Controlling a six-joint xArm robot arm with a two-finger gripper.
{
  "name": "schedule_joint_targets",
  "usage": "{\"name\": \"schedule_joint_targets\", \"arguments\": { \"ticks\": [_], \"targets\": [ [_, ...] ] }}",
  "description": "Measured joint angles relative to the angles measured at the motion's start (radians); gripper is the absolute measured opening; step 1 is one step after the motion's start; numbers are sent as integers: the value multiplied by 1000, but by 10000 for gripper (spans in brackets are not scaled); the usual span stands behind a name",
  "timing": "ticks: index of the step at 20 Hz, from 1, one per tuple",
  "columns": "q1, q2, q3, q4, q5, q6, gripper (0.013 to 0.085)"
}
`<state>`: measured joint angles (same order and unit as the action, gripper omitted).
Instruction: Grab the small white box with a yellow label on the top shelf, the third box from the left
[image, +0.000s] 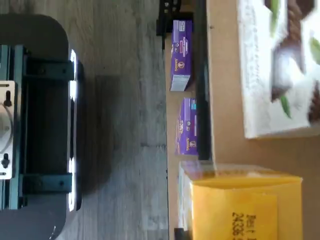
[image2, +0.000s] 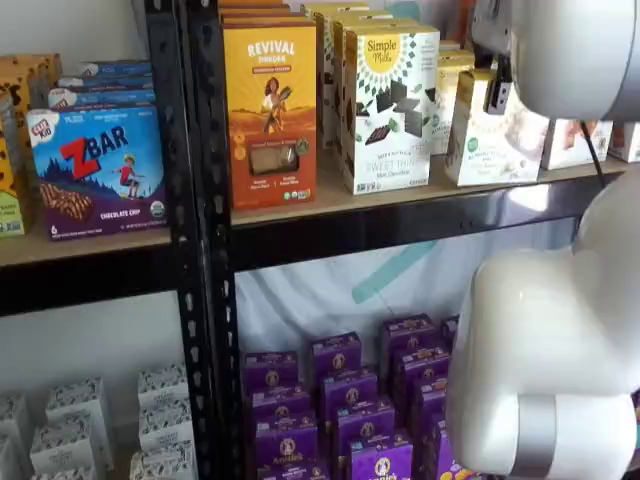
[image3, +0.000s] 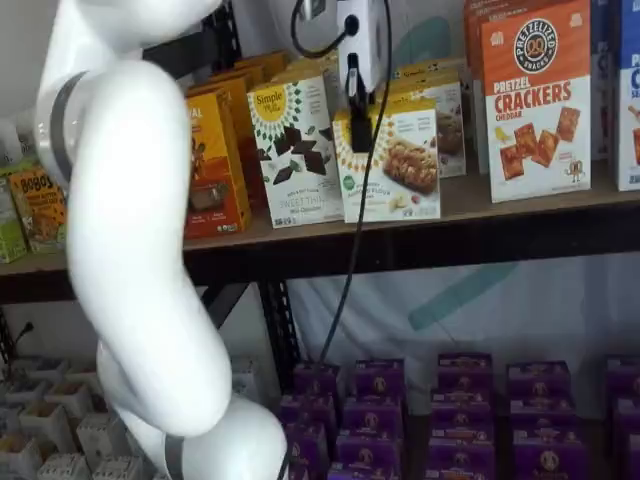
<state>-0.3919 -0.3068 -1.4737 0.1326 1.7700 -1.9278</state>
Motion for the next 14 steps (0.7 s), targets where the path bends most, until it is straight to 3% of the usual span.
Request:
{"name": "schedule_joint_targets", "arguments": {
  "ticks": [14],
  "targets": [
    [-9,-293,243,1,70,-2,370]
  ]
}}
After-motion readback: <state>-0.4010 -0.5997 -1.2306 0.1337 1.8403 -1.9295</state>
